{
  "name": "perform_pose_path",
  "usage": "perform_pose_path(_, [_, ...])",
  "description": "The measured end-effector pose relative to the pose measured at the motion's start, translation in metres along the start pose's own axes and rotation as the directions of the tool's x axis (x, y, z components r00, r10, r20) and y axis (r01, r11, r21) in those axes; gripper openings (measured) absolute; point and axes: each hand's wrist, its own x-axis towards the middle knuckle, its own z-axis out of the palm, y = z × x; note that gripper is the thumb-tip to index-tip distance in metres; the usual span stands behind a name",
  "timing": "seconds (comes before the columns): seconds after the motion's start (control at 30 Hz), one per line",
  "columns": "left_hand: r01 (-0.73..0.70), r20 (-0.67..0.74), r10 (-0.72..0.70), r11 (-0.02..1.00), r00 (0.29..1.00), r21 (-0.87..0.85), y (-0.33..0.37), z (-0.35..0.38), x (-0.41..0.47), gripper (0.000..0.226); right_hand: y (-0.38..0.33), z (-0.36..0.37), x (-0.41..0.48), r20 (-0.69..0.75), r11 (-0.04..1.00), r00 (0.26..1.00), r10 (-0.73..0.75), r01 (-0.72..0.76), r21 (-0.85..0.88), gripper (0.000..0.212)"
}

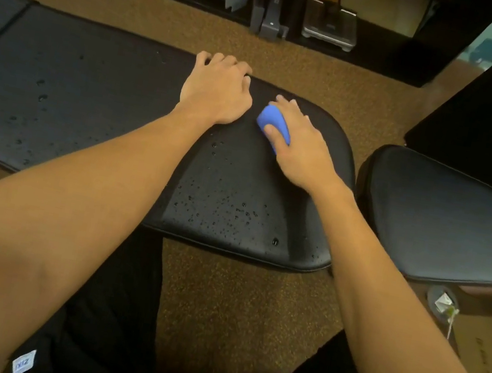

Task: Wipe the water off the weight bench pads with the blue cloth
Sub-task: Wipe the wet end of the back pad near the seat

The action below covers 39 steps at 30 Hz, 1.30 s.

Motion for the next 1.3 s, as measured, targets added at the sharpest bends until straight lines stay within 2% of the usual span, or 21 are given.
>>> perform_pose_path(0.17, [0.011,0.000,-0.011,1.000,1.000,-0.002,0.003,-0.005,-0.004,0.046,0.008,-0.001,-0.062,0.041,0.992,0.992,-0.118,0.116,0.051,0.052])
perform_pose_path(0.3, [-0.003,0.002,0.003,1.000,1.000,0.005,0.003,-0.007,-0.007,0.048,0.021,-0.010,-0.106,0.101,0.988,0.987,-0.128,0.117,0.103,0.052])
perform_pose_path(0.37, [-0.011,0.002,0.011,1.000,1.000,0.002,0.003,-0.009,-0.008,0.049,0.036,-0.019,-0.123,0.073,0.989,0.993,-0.087,0.078,0.123,0.053])
perform_pose_path(0.43, [-0.008,0.000,0.008,1.000,1.000,0.004,0.003,-0.009,-0.009,0.049,0.049,-0.023,-0.136,-0.007,0.985,1.000,0.019,-0.018,0.174,0.052])
perform_pose_path(0.5, [-0.011,0.000,0.011,1.000,1.000,0.012,0.002,-0.009,-0.009,0.049,0.049,-0.018,-0.144,-0.103,0.965,0.984,0.146,-0.119,0.233,0.052])
perform_pose_path(0.57, [-0.016,0.004,0.016,1.000,1.000,0.016,0.002,-0.009,-0.010,0.050,0.039,-0.006,-0.154,-0.167,0.958,0.965,0.203,-0.161,0.236,0.051])
perform_pose_path(0.7, [-0.025,0.000,0.025,1.000,1.000,0.015,0.002,-0.010,-0.012,0.051,0.035,0.009,-0.179,-0.178,0.965,0.971,0.157,-0.113,0.235,0.050])
perform_pose_path(0.87, [-0.038,0.003,0.038,0.999,0.999,0.026,0.003,-0.012,-0.014,0.051,0.036,0.003,-0.169,-0.245,0.921,0.920,0.307,-0.222,0.320,0.049])
perform_pose_path(1.07, [-0.016,-0.003,0.017,0.999,1.000,0.035,0.006,-0.014,-0.015,0.049,0.029,0.013,-0.195,-0.192,0.943,0.953,0.234,-0.174,0.284,0.050])
perform_pose_path(1.2, [-0.015,-0.001,0.015,0.999,1.000,0.038,0.009,-0.014,-0.016,0.049,0.028,0.007,-0.175,-0.260,0.899,0.893,0.367,-0.270,0.344,0.048])
perform_pose_path(1.3, [0.000,-0.003,0.000,0.999,1.000,0.047,0.009,-0.014,-0.015,0.048,0.008,0.022,-0.187,-0.258,0.918,0.907,0.334,-0.252,0.305,0.048])
